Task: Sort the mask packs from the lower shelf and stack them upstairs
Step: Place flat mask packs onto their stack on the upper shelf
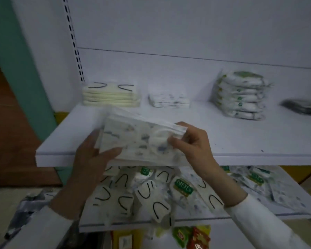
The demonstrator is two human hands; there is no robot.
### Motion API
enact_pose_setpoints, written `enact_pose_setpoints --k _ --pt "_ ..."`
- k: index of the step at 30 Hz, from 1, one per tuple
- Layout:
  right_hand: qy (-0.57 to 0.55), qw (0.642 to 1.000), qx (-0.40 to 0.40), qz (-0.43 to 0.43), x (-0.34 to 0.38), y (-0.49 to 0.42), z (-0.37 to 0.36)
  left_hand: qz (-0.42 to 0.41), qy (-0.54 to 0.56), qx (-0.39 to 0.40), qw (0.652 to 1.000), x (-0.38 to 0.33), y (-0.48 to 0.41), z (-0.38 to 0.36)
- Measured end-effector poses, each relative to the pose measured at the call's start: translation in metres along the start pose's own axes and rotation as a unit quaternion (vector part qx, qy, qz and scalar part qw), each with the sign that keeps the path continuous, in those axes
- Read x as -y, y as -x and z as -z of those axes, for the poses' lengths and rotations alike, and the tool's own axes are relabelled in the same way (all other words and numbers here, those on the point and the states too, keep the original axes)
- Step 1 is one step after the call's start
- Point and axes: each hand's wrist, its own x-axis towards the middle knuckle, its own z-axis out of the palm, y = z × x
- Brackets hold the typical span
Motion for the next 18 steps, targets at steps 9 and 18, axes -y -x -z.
enact_pose_setpoints --k 9,18 --pt "0.086 0.995 0.01 -0.047 -0.041 -0.065 0.0 -0.033 -0.162 -0.002 0.986 0.003 -0.077 0.001" --pt "-0.061 0.984 -0.021 -0.165 -0.051 -0.064 -0.021 0.019 -0.197 0.002 0.98 0.013 -0.085 -0.01"
